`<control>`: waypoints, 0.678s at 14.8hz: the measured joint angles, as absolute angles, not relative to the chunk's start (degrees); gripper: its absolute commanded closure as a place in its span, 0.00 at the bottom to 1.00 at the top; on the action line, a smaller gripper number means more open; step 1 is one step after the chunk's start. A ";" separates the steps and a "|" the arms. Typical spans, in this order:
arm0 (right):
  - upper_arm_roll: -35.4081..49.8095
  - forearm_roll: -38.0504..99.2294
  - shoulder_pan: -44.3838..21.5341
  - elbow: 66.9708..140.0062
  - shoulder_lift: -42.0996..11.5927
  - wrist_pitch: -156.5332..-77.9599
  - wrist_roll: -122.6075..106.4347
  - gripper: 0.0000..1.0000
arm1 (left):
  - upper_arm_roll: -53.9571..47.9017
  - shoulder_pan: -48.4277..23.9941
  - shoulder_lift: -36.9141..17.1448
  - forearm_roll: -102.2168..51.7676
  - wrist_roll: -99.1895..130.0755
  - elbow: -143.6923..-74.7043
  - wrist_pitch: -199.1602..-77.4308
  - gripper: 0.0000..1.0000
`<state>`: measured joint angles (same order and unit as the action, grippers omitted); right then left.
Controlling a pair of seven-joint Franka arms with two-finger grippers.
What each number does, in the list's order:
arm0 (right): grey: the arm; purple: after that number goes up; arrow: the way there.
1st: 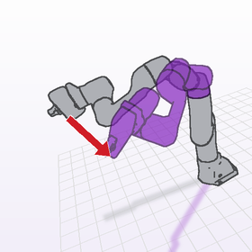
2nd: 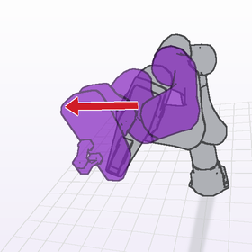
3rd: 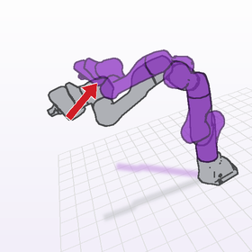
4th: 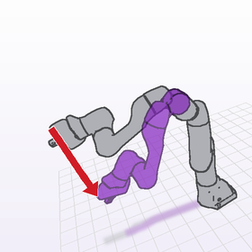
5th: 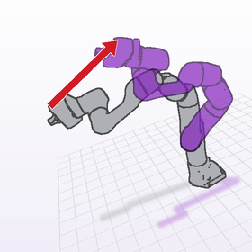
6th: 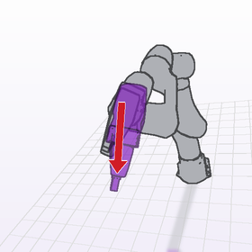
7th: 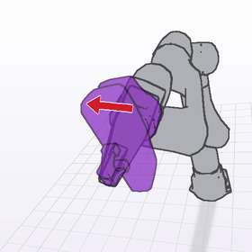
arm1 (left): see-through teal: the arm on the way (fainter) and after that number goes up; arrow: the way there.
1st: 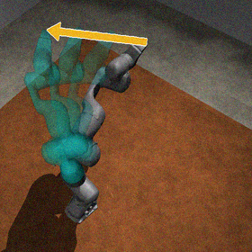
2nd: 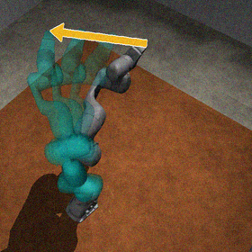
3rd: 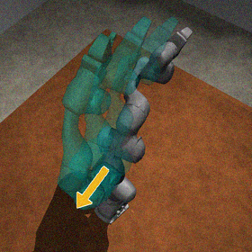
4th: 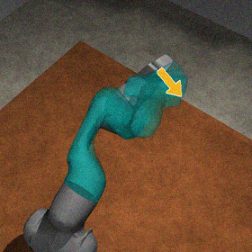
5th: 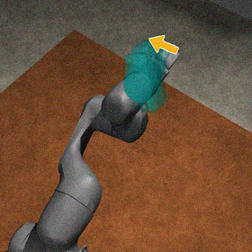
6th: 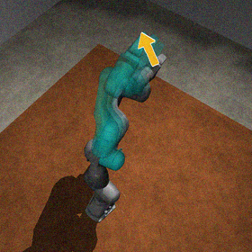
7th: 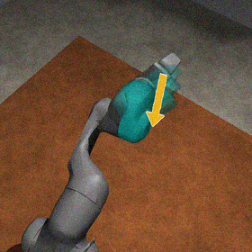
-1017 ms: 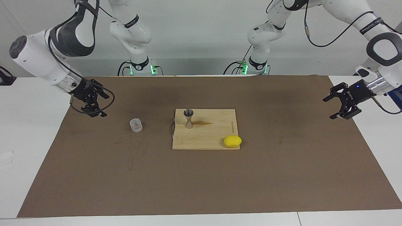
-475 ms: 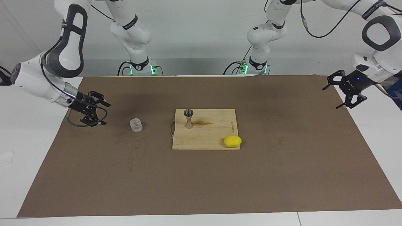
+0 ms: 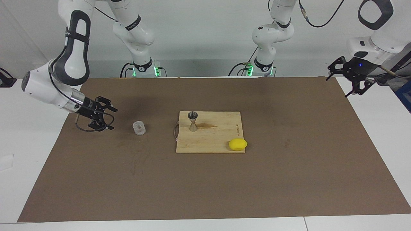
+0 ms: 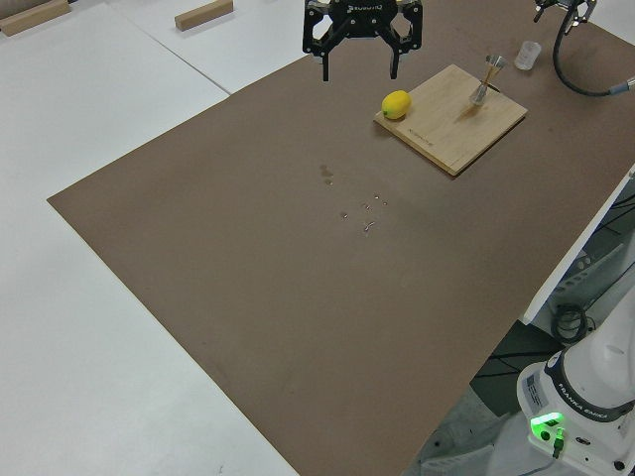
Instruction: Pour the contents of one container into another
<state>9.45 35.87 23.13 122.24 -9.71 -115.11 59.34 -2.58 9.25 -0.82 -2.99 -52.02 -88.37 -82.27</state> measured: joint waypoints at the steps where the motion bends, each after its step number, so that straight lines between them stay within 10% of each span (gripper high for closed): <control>1: 9.51 37.19 22.11 123.40 -9.70 -116.90 59.31 0.00 | -2.51 9.26 -0.82 -2.99 -49.08 -88.89 -82.26 0.00; 10: 9.63 42.30 18.84 127.81 -9.86 -122.62 53.26 0.03 | -1.95 8.81 -0.54 -2.99 -26.35 -89.33 -82.28 0.00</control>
<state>9.63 42.30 18.84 127.81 -9.86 -122.62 53.26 -1.95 8.81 -0.54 -2.99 -26.35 -89.33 -82.28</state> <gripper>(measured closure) 0.031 0.000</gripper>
